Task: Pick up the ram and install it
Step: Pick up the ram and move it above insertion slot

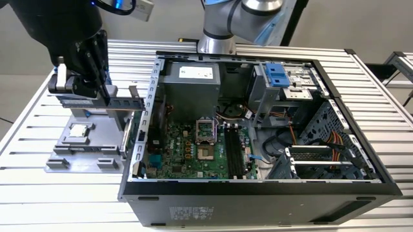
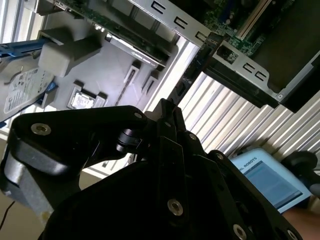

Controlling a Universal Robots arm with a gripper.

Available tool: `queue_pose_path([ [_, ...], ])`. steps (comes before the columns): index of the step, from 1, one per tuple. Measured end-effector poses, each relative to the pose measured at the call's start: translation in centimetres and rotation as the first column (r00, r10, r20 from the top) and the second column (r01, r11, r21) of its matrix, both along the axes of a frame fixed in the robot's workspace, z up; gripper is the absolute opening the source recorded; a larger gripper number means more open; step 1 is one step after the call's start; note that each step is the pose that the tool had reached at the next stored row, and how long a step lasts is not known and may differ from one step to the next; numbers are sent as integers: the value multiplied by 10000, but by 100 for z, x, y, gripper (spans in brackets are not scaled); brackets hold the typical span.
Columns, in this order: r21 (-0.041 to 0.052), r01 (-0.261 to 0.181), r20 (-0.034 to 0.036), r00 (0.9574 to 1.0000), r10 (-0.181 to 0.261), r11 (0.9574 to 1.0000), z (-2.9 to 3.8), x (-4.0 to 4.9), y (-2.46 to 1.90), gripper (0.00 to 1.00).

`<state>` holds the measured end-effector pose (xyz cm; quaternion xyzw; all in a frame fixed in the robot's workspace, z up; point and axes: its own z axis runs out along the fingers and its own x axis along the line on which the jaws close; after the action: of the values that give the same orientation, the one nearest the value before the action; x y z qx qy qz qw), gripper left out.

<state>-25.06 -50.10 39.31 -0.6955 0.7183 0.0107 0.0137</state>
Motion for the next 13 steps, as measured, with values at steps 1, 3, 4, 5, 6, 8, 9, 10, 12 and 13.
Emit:
queue_pose_path([
  [1, 0, 0, -1, 10000, 0, 10000, 0, 11, 0, 0],
  [3, -1, 0, -2, 10000, 0, 10000, 0, 32, 0, 0],
  [4, 0, -1, -2, 10000, 1, 10000, 0, 43, 0, 0],
  [5, -1, -1, -2, 10000, 1, 10000, 0, 53, 0, 0],
  [6, -1, 0, -3, 10000, 0, 10000, 0, 64, 0, 0],
  [8, -1, 0, -4, 10000, 0, 10000, 0, 85, 0, 0],
  [9, -1, -1, -4, 10000, 1, 10000, 0, 96, 0, 0],
  [10, 0, 0, -3, 10000, 0, 10000, 0, 107, 0, 0],
  [12, 0, 0, -4, 10000, 0, 10000, 0, 128, 0, 0],
  [13, 0, -1, -4, 10000, 1, 10000, 0, 140, 0, 0],
])
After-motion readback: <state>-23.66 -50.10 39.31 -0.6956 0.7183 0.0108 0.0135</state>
